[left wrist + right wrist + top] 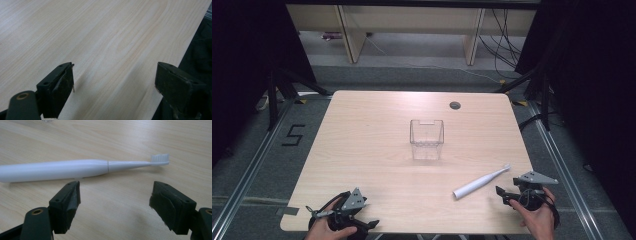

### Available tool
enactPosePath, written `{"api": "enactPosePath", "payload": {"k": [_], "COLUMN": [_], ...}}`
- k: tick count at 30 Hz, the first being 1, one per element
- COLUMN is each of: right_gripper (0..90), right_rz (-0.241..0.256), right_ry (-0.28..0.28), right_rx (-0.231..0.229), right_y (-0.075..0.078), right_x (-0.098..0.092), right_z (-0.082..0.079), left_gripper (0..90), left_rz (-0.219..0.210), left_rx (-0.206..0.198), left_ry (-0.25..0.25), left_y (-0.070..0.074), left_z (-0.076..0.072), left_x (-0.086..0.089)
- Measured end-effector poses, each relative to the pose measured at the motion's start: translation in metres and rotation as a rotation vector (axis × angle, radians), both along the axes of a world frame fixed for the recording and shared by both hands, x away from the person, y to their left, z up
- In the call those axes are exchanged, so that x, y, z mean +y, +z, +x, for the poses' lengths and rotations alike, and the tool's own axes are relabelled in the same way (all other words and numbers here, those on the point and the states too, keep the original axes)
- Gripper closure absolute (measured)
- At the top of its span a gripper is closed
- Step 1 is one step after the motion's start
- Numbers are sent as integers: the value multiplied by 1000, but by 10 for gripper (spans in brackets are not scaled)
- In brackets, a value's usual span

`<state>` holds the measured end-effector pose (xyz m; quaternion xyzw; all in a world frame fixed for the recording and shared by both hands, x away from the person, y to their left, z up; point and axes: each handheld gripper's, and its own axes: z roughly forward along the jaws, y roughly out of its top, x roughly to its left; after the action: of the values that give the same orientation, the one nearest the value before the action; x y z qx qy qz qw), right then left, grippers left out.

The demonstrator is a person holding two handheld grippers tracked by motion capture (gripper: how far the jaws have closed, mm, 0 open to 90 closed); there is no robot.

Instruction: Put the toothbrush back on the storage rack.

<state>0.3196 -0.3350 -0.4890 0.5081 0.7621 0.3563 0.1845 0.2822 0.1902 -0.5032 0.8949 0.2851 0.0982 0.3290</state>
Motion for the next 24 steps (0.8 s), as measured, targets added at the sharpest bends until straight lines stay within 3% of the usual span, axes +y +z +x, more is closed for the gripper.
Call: {"api": "enactPosePath", "payload": {"k": [2,3,4,5,7,8,11,15,16,17,24], "right_gripper": [249,307,307,324,333,348,362,480,564,564,726], "right_rz": [-19,3,3,-22,4,-7,5,27,32,32,-16], "right_ry": [6,3,3,36,32,42,49,94,116,116,193], "right_rx": [-3,-16,-16,-48,-77,-94,-91,-101,-106,-106,-103], "right_y": [2,4,4,5,8,9,12,15,17,17,21], "right_x": [-1,2,2,1,6,6,10,18,23,23,47], "right_z": [1,-1,-1,0,0,1,3,5,5,5,7], "left_gripper": [148,148,148,148,148,148,148,148,148,148,148], "left_rz": [-1,-1,-1,0,-1,-5,-4,2,2,-4,-3], "left_rx": [-1,-1,-1,0,-3,-9,-9,-2,-1,-8,-9], "left_ry": [-1,0,0,0,2,3,5,0,0,6,3], "left_y": [0,0,0,0,0,-1,-1,0,0,-1,-1], "left_z": [0,0,0,0,0,0,0,0,0,0,0], "left_x": [0,0,0,0,0,0,0,0,0,0,0]}}
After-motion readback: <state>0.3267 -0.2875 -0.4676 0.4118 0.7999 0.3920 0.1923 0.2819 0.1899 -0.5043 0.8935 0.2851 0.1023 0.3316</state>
